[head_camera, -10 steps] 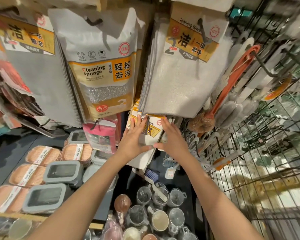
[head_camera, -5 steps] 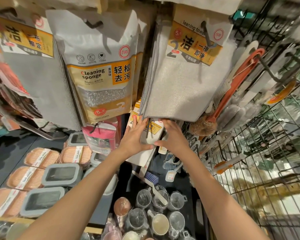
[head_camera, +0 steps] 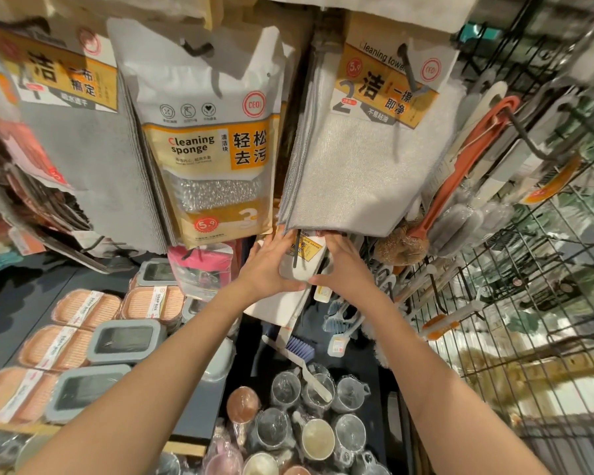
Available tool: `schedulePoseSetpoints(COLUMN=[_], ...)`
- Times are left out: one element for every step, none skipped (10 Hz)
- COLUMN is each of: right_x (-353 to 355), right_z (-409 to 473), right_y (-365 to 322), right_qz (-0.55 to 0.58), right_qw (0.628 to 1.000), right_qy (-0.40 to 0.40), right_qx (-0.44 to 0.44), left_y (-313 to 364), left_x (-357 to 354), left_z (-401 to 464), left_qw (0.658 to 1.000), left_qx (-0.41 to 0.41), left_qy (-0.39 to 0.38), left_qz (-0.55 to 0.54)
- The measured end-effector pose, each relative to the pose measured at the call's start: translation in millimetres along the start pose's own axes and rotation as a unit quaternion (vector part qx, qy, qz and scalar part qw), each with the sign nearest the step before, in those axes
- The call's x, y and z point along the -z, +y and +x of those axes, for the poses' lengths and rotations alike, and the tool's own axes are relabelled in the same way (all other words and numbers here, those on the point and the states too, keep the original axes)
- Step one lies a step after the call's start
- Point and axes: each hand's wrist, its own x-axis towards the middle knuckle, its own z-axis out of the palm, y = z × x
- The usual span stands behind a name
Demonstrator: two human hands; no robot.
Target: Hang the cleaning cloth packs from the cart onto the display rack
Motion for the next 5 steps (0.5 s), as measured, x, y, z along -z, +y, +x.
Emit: schedulePoseSetpoints(right_x=[2.9, 5.9, 9.6, 19.2, 31.7], right_z=[-8.5, -20.7, -39.5, -56.7, -75.1], right_y=[-0.7, -5.1, -10.2, -12.5, -22.0], right_qz=[-0.001, 0.027, 0.018, -0.007, -0.017], right_qw=[1.0, 0.999, 0.999, 0.999, 0.998], right_qy=[-0.014, -0.031, -0.036, -0.017, 0.006], right_qx=[0.0, 0.01, 0.031, 0.046, 0.062], left_y=[3.1, 8.9, 17.3, 26.8, 35.3], left_x=[3.3, 3.8, 3.8, 9.1, 19.6], left_z=[-11.6, -25.2, -39.7, -55.2, -70.7], left_qw=[1.0, 0.999, 0.998, 0.997, 0.995], left_qx=[-0.019, -0.029, -0.042, -0.042, -0.043], left_qy=[-0.01, -0.003, 0.02, 0.042, 0.07], left_qz=[-0.016, -0.034, -0.041, -0.054, -0.06])
